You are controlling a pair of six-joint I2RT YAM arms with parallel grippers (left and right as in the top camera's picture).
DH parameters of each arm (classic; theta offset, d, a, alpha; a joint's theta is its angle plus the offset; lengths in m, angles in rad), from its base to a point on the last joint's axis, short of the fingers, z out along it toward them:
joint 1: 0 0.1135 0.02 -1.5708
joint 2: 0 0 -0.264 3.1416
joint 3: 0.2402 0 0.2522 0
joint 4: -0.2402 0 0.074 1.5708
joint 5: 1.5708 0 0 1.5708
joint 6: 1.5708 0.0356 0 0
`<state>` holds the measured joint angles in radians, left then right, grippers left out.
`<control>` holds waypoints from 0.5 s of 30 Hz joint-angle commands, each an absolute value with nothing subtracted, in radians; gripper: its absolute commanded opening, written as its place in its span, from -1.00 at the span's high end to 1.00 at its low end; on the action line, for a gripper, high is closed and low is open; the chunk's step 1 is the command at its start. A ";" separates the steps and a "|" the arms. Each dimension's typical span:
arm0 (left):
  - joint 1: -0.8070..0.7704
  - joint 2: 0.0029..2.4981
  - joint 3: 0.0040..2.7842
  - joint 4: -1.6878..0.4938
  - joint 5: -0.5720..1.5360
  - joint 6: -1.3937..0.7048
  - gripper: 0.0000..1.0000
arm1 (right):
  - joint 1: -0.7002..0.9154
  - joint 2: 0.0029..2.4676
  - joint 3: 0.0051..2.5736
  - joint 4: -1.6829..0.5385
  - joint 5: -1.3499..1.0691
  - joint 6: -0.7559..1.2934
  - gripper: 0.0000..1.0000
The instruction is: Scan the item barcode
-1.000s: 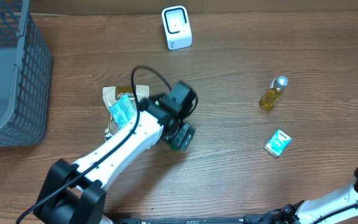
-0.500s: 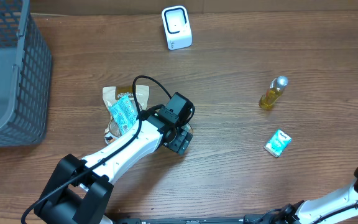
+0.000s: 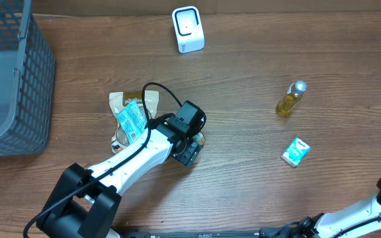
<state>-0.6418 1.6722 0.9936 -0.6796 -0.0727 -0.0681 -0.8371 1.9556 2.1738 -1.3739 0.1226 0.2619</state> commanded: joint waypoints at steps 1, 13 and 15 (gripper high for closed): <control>-0.648 1.687 0.982 -0.671 -0.086 0.031 -0.57 | -0.838 1.942 2.183 -1.371 0.129 0.262 -1.00; -0.648 1.715 0.981 -0.672 -0.069 0.218 -0.81 | -0.838 1.942 2.183 -1.371 0.129 0.262 -1.00; -0.646 1.715 0.981 -0.672 -0.069 0.217 -0.77 | -0.838 1.942 2.183 -1.371 0.129 0.262 -1.00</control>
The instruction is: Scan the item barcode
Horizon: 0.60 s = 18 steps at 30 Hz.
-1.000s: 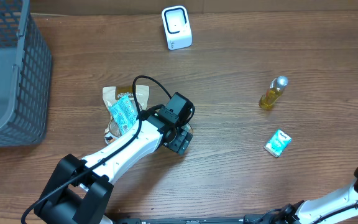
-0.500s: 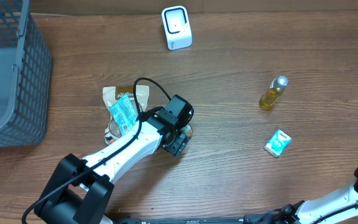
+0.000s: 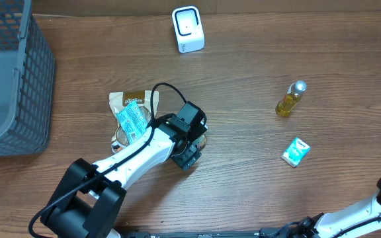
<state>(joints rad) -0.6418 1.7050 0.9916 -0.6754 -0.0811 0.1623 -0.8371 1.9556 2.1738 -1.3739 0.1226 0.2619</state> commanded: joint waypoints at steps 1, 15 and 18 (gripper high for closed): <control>-0.646 1.715 0.981 -0.670 -0.067 0.216 -0.75 | -0.838 1.942 2.183 -1.371 0.129 0.262 -1.00; -0.648 1.646 1.016 -0.720 -0.037 0.160 -0.32 | -0.838 1.942 2.183 -1.371 0.129 0.262 -1.00; -0.648 1.607 1.061 -0.779 -0.036 0.160 -0.33 | -0.838 1.942 2.183 -1.371 0.129 0.262 -1.00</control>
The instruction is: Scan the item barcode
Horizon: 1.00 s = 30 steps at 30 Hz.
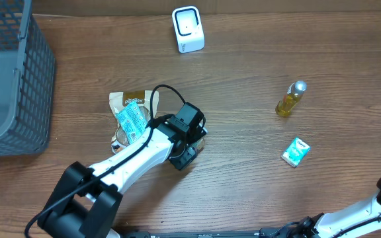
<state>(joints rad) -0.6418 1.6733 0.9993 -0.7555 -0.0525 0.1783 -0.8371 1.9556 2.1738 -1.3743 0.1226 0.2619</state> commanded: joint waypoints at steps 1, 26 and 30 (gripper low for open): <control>-0.648 1.598 1.078 -0.805 -0.036 0.161 -0.33 | -0.838 1.942 2.183 -1.371 0.129 0.262 -1.00; -0.648 2.000 1.693 -1.691 -0.067 0.104 -0.20 | -0.838 1.942 2.183 -1.371 0.129 0.262 -1.00; -0.648 2.130 1.693 -1.691 -0.155 0.081 -0.18 | -0.838 1.942 2.183 -1.371 0.129 0.262 -1.00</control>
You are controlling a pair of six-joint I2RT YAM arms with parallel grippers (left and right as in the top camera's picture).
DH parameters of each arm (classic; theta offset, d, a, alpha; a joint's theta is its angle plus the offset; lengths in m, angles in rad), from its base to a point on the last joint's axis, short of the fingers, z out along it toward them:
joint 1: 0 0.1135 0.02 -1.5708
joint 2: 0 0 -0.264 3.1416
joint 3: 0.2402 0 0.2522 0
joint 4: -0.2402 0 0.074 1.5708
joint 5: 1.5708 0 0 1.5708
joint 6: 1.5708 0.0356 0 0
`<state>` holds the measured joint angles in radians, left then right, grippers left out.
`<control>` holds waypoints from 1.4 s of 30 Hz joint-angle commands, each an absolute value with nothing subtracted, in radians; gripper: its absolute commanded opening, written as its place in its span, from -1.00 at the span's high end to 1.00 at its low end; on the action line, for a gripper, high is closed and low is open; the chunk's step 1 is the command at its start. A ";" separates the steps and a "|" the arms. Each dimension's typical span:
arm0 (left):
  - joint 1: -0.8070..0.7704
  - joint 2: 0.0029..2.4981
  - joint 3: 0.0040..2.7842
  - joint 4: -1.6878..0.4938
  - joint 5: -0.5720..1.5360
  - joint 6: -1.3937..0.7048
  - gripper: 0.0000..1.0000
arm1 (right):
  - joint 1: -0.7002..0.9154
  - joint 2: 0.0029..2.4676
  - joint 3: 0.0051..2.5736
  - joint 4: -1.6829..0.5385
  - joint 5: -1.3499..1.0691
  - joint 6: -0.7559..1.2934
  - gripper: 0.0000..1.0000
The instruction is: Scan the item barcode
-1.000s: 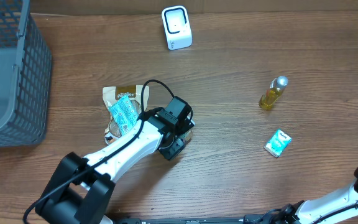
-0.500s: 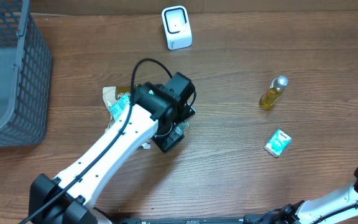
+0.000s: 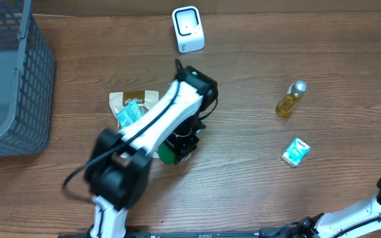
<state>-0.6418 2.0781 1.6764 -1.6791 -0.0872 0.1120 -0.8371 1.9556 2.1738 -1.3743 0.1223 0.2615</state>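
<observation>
My left arm reaches up over the middle of the table, and its gripper (image 3: 179, 144) hangs below the wrist. It is shut on a small item with a green side (image 3: 168, 155), held off the wood and partly hidden by the fingers. No barcode shows from above. The white scanner (image 3: 188, 29) stands at the back edge, well beyond the held item. Only the base of my right arm shows at the lower right corner; its gripper is out of view.
Snack packets (image 3: 131, 106) lie left of the arm, partly under it. A yellow bottle (image 3: 289, 99) and a small teal box (image 3: 295, 151) lie on the right. A grey wire basket (image 3: 15, 79) fills the left edge.
The left arm, which lay low with its gripper down on a round item beside the packets, is now raised high. The item has left the table and hangs in the gripper, green side showing.
At all three earlier moments my left gripper sat low over the round item just right of the snack packets, shifting only slightly. Now the arm is up and the item is off the table in the gripper. The right arm has stayed put.
</observation>
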 commanded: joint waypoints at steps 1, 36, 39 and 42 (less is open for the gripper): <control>-0.648 2.153 1.693 -1.691 -0.165 0.081 -0.18 | -0.838 1.942 2.183 -1.371 0.129 0.262 -1.00; -0.619 2.112 1.938 -1.660 -0.038 0.043 -0.92 | -0.838 1.942 2.183 -1.371 0.129 0.262 -1.00; -0.609 2.049 1.938 -1.612 -0.048 0.045 -0.94 | -0.838 1.942 2.183 -1.371 0.129 0.262 -1.00; -0.590 1.991 1.937 -1.564 -0.025 0.045 -0.99 | -0.838 1.942 2.183 -1.371 0.129 0.262 -1.00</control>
